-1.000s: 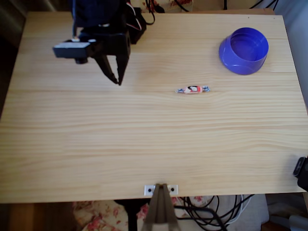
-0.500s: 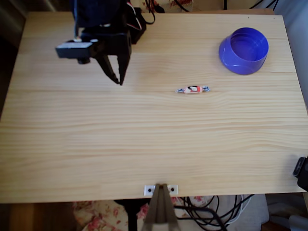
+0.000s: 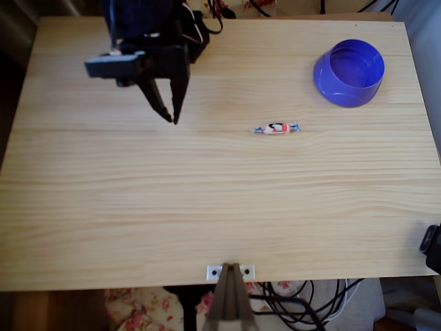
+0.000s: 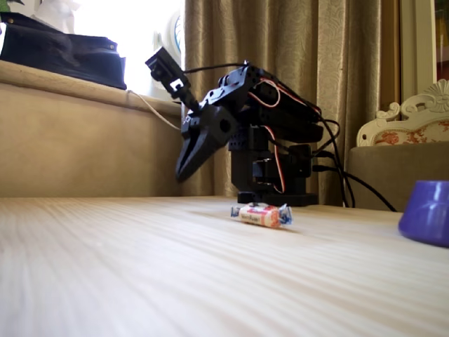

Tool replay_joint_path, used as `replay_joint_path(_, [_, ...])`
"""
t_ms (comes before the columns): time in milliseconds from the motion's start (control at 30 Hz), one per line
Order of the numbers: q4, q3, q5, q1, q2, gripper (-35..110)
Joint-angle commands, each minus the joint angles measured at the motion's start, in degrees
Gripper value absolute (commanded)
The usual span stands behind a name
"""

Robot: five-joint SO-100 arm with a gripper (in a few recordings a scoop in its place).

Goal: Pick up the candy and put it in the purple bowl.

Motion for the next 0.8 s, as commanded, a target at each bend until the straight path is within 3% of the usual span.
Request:
replay_joint_path(0, [-1.85,-8.53,0.70,-3.43,0.53,0])
replay_joint_path(367, [2.90,-21.53,-0.26,-10.99,-2.72,0])
replay_joint_path(767, [9.05,-48.69,-6.33,-23.20,-36.21,0])
